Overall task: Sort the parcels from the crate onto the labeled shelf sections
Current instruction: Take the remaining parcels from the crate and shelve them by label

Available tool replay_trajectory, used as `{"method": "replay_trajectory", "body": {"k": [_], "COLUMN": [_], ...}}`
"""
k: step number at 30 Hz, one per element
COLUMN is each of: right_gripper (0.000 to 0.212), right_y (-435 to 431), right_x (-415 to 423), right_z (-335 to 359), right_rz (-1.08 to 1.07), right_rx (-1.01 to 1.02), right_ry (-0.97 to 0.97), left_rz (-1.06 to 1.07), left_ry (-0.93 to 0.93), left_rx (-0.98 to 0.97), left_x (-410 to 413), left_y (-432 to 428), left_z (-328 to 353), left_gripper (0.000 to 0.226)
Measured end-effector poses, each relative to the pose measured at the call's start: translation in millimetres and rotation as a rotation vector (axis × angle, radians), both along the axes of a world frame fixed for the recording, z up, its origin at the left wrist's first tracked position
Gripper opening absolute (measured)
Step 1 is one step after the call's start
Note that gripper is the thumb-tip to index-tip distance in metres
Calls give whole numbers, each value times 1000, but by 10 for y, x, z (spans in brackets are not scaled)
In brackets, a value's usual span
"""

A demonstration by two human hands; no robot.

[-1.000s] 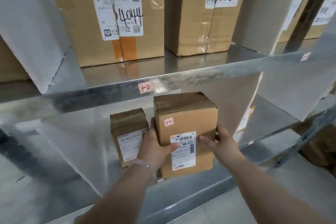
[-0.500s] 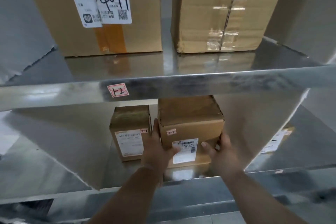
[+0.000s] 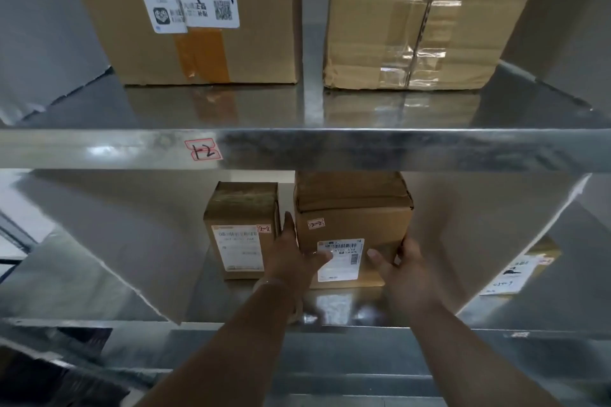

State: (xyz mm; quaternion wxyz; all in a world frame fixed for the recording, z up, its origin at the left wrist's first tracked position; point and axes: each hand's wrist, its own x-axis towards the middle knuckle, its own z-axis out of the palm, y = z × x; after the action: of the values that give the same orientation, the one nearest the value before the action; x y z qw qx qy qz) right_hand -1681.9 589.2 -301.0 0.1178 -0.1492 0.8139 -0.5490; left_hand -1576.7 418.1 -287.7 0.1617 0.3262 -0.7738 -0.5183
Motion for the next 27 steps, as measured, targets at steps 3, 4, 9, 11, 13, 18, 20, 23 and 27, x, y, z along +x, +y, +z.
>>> {"method": "replay_trajectory", "body": {"k": [3,4,9,11,13,18,20,23,27], "right_gripper": [83,92,92,85,78,80,77,76,78], "right_y": [13,27,106,65,-70,-663,-902,-1302,-1934], "right_x": [115,176,582,778,1009,1617,1897,2366,3187], "right_z": [-70,-104,-311,-397,-419,-399,-325,-240,-168], "right_rz": [26,17,-10,42,120,460,577,696,854], "right_rx": [48,64,10,0,-8,121,171,173,162], "right_ry": [15,40,91,93,69,133,172,233,230], "left_rz": [60,65,-4,31,97,232,279,327,412], "left_ry": [23,38,-7,-8,-18,-59,-68,-90,-135], "left_rx": [29,51,-15,-18,26,-29,-14,-41,-54], "left_x": [50,90,489,726,967,1609,1922,2509,3511], "left_y": [47,67,199,218,129,-295,-462,-738,-1200], "left_z": [-71,-96,-172,-184,-219,-212,-202,-200,-212], "left_gripper": [97,98,72,58,62,59,55,54,57]}}
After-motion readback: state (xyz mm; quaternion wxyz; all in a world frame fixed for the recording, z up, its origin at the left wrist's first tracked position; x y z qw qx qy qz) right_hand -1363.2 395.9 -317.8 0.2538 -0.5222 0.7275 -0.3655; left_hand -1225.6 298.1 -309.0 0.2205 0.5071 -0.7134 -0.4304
